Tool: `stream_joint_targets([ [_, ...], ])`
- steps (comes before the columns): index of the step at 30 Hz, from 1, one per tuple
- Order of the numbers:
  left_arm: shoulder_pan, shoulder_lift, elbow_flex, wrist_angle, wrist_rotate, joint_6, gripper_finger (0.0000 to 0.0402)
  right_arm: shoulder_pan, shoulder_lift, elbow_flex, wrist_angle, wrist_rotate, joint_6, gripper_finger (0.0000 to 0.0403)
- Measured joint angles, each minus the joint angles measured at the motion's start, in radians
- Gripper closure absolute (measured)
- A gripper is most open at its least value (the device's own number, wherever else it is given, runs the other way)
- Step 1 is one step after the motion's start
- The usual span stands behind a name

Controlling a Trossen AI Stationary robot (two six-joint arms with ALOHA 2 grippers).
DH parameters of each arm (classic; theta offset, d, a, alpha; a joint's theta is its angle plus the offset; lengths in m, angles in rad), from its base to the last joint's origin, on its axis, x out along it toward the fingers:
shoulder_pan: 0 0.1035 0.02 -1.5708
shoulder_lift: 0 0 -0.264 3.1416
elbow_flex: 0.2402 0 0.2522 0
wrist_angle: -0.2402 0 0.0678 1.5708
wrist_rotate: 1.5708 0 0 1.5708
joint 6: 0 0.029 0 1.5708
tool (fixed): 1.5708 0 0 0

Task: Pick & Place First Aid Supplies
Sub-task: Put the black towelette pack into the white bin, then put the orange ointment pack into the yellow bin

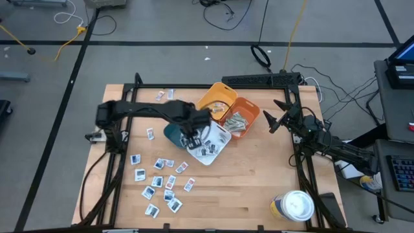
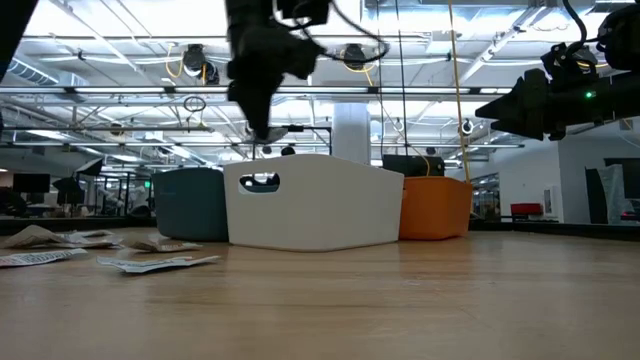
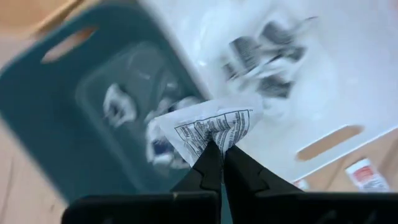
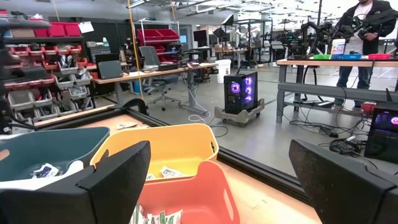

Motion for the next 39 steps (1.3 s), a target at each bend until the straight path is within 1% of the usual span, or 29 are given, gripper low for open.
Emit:
stream_joint_targets([
  [3, -0.031, 0.068, 0.106, -0.01, 0.003, 0.023, 0.04, 0.0, 0.0, 0.0, 0.0, 0.0, 0.0, 0.0026],
  [6, -0.044, 0.122, 0.198, -0.024, 0.029, 0.033, 0.04, 0.0, 0.0, 0.0, 0.0, 0.0, 0.0, 0.0026],
  [9, -0.049, 0.162, 0.252, -0.032, 0.027, 0.041, 0.04, 0.0, 0.0, 0.0, 0.0, 0.0, 0.0, 0.0026],
  [13, -0.055, 0.202, 0.254, -0.023, 0.02, 0.056, 0.04, 0.0, 0.0, 0.0, 0.0, 0.0, 0.0, 0.0026],
  [19, -0.078, 0.277, 0.253, -0.017, -0.018, 0.073, 0.04, 0.0, 0.0, 0.0, 0.0, 0.0, 0.0, 0.0026],
  [24, -0.084, 0.33, 0.252, -0.012, -0.019, 0.091, 0.0394, 0.0, 0.0, 0.0, 0.0, 0.0, 0.0, 0.0026],
  [27, -0.082, 0.334, 0.252, -0.009, -0.02, 0.086, 0.0363, 0.0, 0.0, 0.0, 0.0, 0.0, 0.0, 0.0026],
  [30, -0.081, 0.333, 0.252, 0.006, -0.027, 0.085, 0.0316, 0.0, 0.0, 0.0, 0.0, 0.0, 0.0, 0.0026],
  [33, -0.081, 0.333, 0.252, 0.005, -0.026, 0.093, 0.0254, 0.0, 0.0, 0.0, 0.0, 0.0, 0.0, 0.0026],
  [37, -0.081, 0.333, 0.252, 0.005, -0.026, 0.092, 0.0161, 0.0, 0.0, 0.0, 0.0, 0.0, 0.0, 0.0026],
  [39, -0.077, 0.333, 0.252, 0.005, -0.011, 0.105, 0.0122, 0.0, 0.0, 0.0, 0.0, 0.0, 0.0, 0.0026],
])
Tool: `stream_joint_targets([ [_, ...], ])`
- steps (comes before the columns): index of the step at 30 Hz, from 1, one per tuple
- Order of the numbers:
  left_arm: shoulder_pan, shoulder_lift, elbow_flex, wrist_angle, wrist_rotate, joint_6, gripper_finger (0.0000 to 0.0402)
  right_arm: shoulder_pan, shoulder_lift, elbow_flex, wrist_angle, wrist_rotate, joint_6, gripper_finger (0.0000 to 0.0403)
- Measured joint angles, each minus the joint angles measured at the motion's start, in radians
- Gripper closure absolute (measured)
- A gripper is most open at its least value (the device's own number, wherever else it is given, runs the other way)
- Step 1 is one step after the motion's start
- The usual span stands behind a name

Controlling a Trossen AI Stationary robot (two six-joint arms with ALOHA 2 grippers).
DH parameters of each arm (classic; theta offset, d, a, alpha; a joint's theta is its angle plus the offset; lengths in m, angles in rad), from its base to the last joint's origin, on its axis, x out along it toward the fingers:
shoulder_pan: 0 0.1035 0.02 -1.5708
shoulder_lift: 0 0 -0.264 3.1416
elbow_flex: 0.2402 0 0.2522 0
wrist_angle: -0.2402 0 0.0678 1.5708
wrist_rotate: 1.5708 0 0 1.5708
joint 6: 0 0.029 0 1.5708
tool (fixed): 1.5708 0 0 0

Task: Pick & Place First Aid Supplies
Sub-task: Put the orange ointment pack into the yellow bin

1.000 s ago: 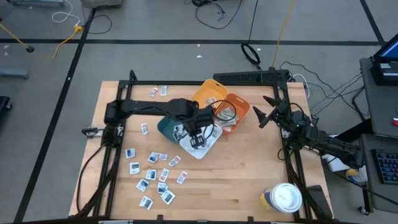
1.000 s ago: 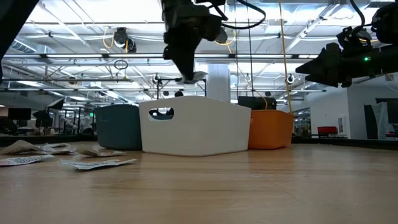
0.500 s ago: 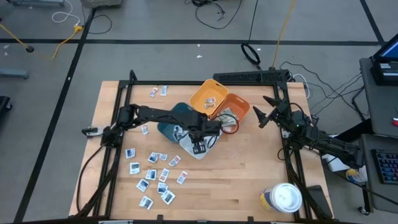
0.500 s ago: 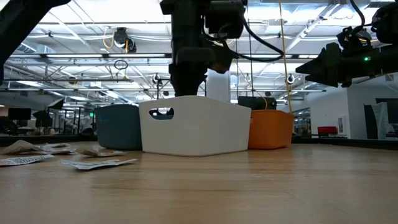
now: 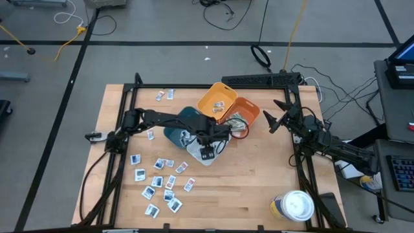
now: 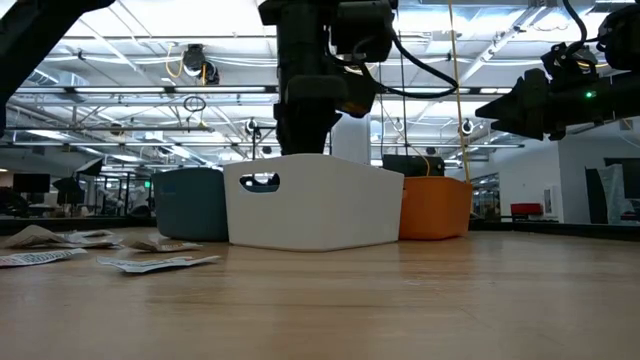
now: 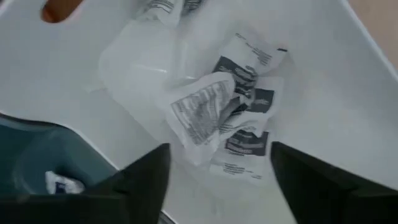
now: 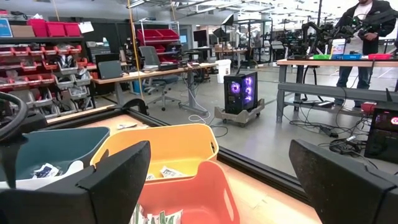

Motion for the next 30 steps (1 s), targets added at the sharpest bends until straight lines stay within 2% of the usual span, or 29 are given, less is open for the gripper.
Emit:
stream_joint_targets([
  [4, 0.023, -0.033, 0.0, -0.005, 0.029, 0.004, 0.0068, 0.0, 0.0, 0.0, 0.0, 0.0, 0.0, 0.0026],
  [9, 0.078, -0.11, 0.0, -0.015, 0.031, 0.009, 0.0043, 0.0, 0.0, 0.0, 0.0, 0.0, 0.0, 0.0026],
  [18, 0.252, -0.207, 0.0, -0.058, 0.03, 0.006, 0.0064, 0.0, 0.0, 0.0, 0.0, 0.0, 0.0, 0.0026],
  [30, 0.546, -0.224, 0.0, -0.096, 0.037, 0.028, 0.0089, 0.0, 0.0, 0.0, 0.0, 0.0, 0.0, 0.0026],
])
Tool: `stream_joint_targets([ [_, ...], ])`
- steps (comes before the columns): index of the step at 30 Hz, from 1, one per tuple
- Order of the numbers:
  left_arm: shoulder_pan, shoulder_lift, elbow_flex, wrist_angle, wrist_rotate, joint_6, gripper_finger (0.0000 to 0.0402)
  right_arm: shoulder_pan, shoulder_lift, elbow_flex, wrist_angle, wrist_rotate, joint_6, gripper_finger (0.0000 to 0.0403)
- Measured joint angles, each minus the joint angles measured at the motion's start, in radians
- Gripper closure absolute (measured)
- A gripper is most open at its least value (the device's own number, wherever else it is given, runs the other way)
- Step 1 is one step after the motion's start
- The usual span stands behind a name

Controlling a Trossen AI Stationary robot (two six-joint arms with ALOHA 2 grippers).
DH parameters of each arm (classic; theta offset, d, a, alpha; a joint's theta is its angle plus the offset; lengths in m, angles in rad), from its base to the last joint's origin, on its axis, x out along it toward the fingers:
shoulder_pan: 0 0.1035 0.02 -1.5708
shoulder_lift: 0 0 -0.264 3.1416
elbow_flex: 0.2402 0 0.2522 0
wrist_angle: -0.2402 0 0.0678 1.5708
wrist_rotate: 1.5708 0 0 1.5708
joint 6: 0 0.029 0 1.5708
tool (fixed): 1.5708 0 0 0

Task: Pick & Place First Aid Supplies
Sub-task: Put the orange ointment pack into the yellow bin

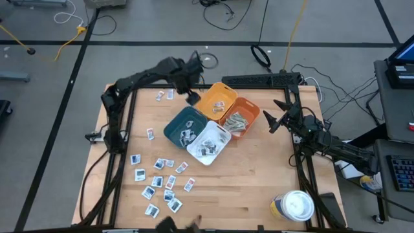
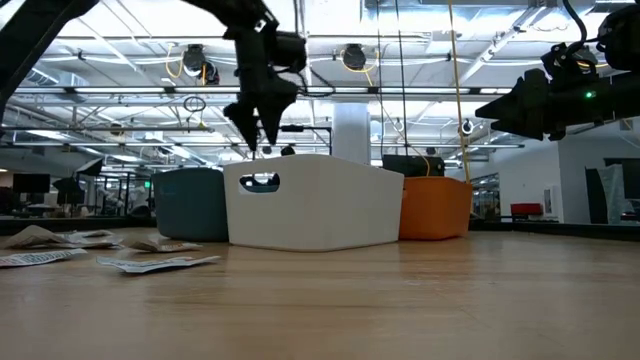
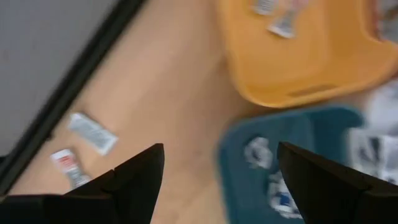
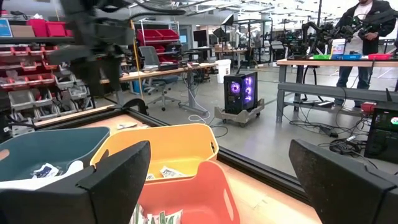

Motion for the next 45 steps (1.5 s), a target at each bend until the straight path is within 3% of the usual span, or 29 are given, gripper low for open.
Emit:
stream_joint_targets([
  [11, 0.267, 0.0, 0.0, -0.015, 0.0, -0.001, 0.0083, 0.0, 0.0, 0.0, 0.0, 0.0, 0.0, 0.0026],
  [19, 0.369, 0.0, 0.0, -0.025, -0.001, -0.014, 0.0101, 0.0, 0.0, 0.0, 0.0, 0.0, 0.0, 0.0026],
  [27, 0.375, 0.0, -0.14, 0.057, 0.0, -0.053, 0.0104, 0.0, 0.0, 0.0, 0.0, 0.0, 0.0, 0.0026],
  [45, 0.321, 0.001, -0.535, 0.508, -0.057, -0.135, 0.0123, 0.0, 0.0, 0.0, 0.0, 0.0, 0.0, 0.0026],
])
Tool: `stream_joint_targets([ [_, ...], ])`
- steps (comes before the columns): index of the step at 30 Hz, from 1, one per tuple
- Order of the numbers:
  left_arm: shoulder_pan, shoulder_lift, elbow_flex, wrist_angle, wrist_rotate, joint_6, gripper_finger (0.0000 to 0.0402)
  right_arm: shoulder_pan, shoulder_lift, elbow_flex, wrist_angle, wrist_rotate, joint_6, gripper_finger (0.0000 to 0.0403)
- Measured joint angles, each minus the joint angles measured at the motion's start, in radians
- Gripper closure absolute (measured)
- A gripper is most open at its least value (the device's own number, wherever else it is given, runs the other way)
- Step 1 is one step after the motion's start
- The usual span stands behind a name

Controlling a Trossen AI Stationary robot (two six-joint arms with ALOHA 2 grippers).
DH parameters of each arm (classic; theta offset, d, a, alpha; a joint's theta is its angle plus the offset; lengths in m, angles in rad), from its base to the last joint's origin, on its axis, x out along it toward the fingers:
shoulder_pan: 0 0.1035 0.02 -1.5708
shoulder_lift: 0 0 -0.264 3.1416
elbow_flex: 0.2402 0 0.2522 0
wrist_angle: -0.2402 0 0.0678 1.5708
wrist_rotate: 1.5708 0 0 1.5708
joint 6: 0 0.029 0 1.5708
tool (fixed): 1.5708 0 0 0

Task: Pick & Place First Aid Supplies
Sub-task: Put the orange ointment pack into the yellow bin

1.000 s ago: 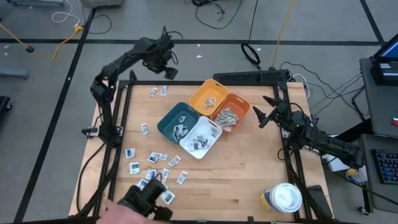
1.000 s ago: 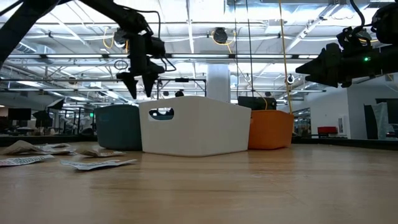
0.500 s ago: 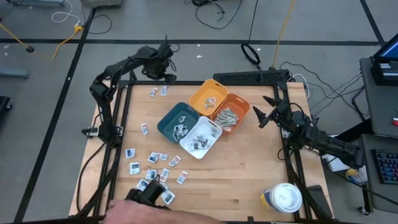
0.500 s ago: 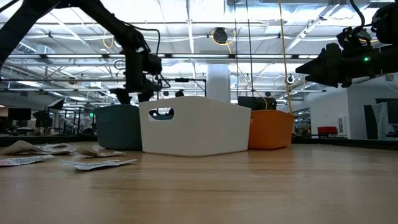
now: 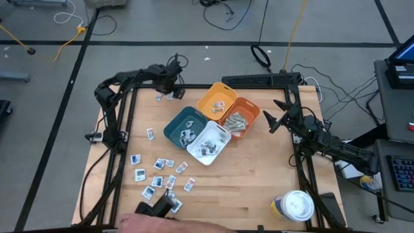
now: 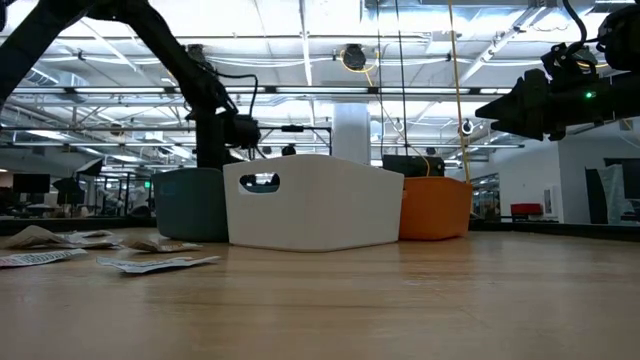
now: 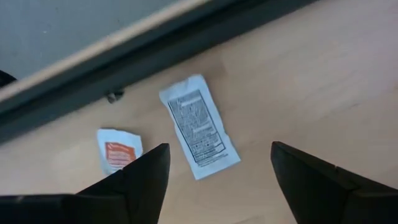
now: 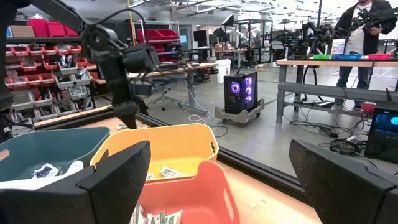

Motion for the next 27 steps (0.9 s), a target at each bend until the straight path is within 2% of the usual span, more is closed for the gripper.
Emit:
stream_joint_targets([
  [5, 0.0, 0.009, -0.05, 0.032, 0.005, 0.001, 0.0133, 0.0, 0.0, 0.0, 0.0, 0.0, 0.0, 0.0026],
  [9, 0.0, 0.016, -0.065, 0.033, 0.014, 0.005, 0.0161, 0.0, 0.0, 0.0, 0.0, 0.0, 0.0, 0.0026],
  [20, -0.002, 0.018, -0.067, 0.06, 0.009, 0.021, 0.0313, 0.0, 0.0, 0.0, 0.0, 0.0, 0.0, 0.0026],
  [27, -0.002, 0.018, -0.068, 0.053, 0.016, 0.064, 0.0387, 0.0, 0.0, 0.0, 0.0, 0.0, 0.0, 0.0026],
])
